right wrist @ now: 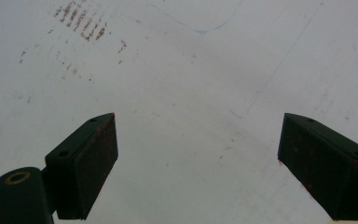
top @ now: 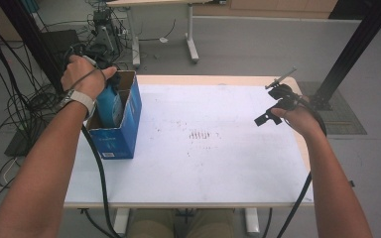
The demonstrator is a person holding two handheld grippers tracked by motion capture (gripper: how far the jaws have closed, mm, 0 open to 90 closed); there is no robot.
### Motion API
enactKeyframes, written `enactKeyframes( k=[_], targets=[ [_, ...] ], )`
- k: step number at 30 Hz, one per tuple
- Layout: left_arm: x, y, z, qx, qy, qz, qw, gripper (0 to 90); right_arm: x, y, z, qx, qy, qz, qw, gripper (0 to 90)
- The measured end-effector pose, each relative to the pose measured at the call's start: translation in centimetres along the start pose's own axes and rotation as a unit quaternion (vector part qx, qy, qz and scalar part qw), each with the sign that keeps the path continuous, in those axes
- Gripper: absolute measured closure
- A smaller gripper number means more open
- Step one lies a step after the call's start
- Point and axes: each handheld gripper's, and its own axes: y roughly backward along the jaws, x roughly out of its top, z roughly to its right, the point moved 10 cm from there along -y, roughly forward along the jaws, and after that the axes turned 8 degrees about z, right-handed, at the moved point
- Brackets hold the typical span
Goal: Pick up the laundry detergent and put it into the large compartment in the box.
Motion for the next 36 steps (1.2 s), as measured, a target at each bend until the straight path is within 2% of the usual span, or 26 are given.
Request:
enactKeyframes(
  k=[7,13,21,36],
  targets=[
    [-0.5,-1.6,0.0,-0.001,0.001,0.003,1.0000,39.3,-0.3,0.0,0.2,-0.002,-0.005,-0.003,1.0000,12.1],
    [-0.6,-2.4,0.0,-0.003,0.000,-0.004,1.0000,39.3,-0.4,-0.1,0.2,-0.001,-0.006,-0.004,1.0000,12.1],
    [-0.8,-3.0,0.0,0.002,-0.002,-0.005,1.0000,39.3,-0.4,-0.2,0.3,-0.001,-0.008,-0.005,1.0000,12.1],
    [-1.1,-3.8,-0.2,-0.002,0.001,-0.008,1.0000,39.3,-0.5,-0.4,0.3,0.000,-0.008,-0.007,0.9999,12.1]
  ],
)
